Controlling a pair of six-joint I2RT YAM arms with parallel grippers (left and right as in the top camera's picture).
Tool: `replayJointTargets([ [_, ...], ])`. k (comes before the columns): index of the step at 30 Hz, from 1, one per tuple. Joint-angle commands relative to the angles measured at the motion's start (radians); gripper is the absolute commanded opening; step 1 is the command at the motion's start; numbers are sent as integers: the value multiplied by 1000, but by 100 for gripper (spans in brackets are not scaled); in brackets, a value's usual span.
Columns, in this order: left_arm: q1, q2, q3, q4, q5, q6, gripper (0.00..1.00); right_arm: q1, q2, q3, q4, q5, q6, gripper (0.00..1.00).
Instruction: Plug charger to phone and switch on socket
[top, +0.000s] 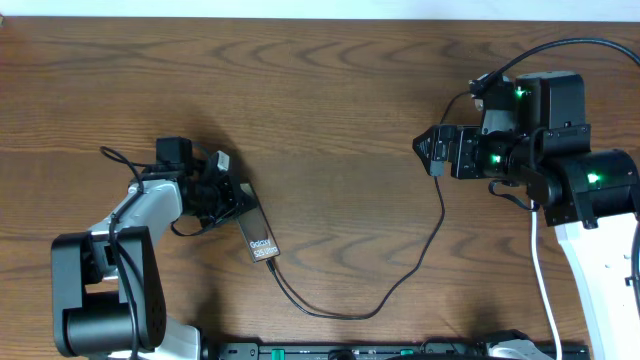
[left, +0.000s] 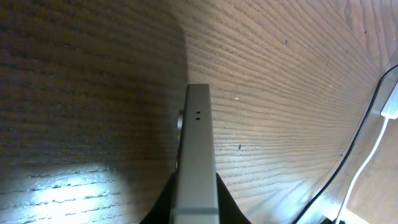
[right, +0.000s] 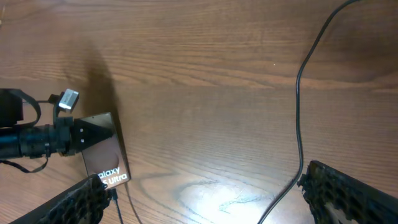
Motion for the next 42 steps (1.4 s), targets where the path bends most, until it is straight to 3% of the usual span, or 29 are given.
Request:
replayJointTargets([
  [1, -6, 6, 3, 2, 13, 0, 7, 3, -6, 15, -5, 5, -3, 99],
  [5, -6, 6, 3, 1, 13, -1, 8, 2, -6, 15, -5, 5, -2, 99],
  [10, -6, 6, 3, -2, 13, -1, 24, 2, -6, 15, -4, 5, -2, 99],
  [16, -6, 6, 3, -3, 13, -1, 26, 2, -6, 15, -3, 5, -2, 99],
  [22, -6, 6, 3, -26, 0, -2, 43, 2, -6, 15, -4, 5, -2, 99],
  [30, -6, 6, 3, -68, -68, -11, 57, 3, -6, 15, -5, 5, -2, 99],
  [42, -6, 6, 3, -127, -245, -127, 66, 3, -6, 15, -6, 5, -2, 99],
])
